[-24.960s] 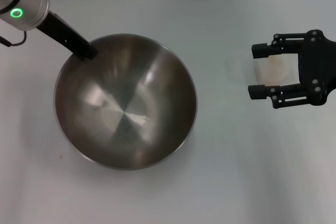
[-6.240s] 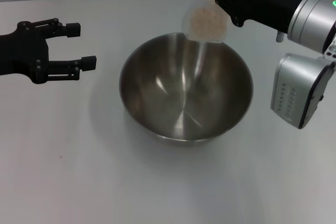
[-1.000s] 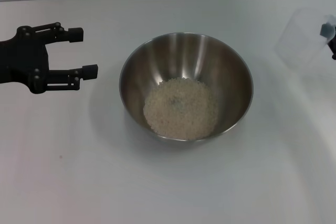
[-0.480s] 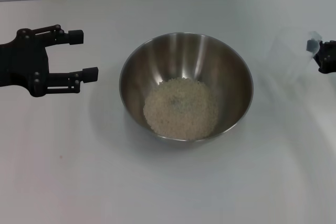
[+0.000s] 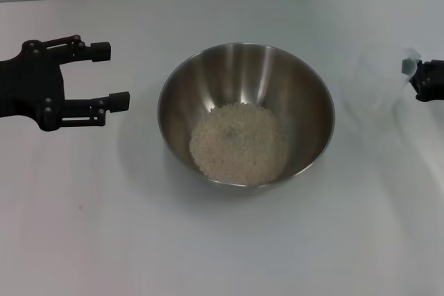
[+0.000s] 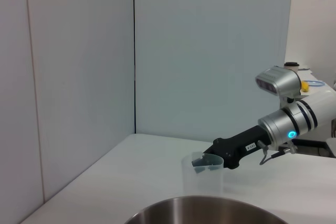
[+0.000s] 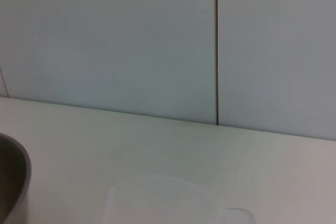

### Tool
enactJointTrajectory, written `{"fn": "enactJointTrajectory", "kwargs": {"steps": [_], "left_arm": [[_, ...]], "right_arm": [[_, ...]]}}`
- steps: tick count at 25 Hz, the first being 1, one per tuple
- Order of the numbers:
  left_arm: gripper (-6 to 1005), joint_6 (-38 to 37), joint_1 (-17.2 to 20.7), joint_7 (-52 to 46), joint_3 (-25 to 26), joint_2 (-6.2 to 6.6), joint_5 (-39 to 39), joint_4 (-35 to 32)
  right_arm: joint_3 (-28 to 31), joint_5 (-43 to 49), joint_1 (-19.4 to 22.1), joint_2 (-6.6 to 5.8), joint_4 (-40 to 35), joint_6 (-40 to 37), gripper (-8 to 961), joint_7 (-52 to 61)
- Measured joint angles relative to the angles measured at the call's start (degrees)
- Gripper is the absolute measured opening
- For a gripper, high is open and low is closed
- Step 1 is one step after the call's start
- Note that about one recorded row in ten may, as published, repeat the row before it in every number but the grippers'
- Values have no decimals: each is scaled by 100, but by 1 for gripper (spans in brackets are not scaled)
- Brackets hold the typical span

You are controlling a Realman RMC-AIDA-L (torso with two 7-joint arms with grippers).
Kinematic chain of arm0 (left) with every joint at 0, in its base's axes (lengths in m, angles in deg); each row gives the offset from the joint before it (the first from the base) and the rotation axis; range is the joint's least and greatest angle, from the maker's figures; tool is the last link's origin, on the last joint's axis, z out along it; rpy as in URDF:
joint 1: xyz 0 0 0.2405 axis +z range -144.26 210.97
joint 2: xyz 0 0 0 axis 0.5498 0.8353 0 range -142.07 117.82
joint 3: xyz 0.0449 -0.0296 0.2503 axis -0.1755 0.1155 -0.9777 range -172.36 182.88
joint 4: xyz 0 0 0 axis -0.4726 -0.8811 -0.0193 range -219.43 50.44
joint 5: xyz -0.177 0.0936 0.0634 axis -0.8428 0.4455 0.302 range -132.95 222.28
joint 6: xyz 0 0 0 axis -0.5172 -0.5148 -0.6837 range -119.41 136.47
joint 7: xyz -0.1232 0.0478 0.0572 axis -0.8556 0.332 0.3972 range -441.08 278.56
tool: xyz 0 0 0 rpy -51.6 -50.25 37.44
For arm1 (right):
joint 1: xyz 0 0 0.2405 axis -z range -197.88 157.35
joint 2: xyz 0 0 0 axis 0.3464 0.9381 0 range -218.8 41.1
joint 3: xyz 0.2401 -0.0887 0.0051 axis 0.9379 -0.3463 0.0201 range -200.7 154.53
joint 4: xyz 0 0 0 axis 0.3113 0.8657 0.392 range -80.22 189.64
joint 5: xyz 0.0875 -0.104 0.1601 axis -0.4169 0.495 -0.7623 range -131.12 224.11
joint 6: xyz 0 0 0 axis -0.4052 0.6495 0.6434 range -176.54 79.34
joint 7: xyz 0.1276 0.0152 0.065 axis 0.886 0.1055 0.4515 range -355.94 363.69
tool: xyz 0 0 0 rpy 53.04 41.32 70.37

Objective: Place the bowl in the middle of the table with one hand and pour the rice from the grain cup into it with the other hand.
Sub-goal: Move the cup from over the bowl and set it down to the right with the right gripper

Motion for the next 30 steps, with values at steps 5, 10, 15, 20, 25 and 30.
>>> {"fn": "enactJointTrajectory", "kwargs": {"steps": [5, 10, 15, 20, 25, 30], "left_arm": [[842, -13, 26, 0, 0, -11, 0, -50], [842, -23, 32, 0, 0, -17, 0, -61], [842, -29, 32, 0, -1, -17, 0, -61], [842, -35, 23, 0, 0, -17, 0, -82], [842, -53, 29, 0, -1, -43, 0, -136], [842, -65, 26, -11, -1, -44, 0, -140]], "right_arm": [[8, 125, -107, 1, 112, 126, 143, -7], [-14, 189, -170, 2, 165, 186, 146, -25], [4, 194, -212, 5, 233, 186, 149, -148], [15, 194, -244, -3, 324, 185, 151, -153], [37, 194, -265, -14, 375, 184, 154, -208], [42, 194, -264, -17, 395, 184, 157, -310]]}}
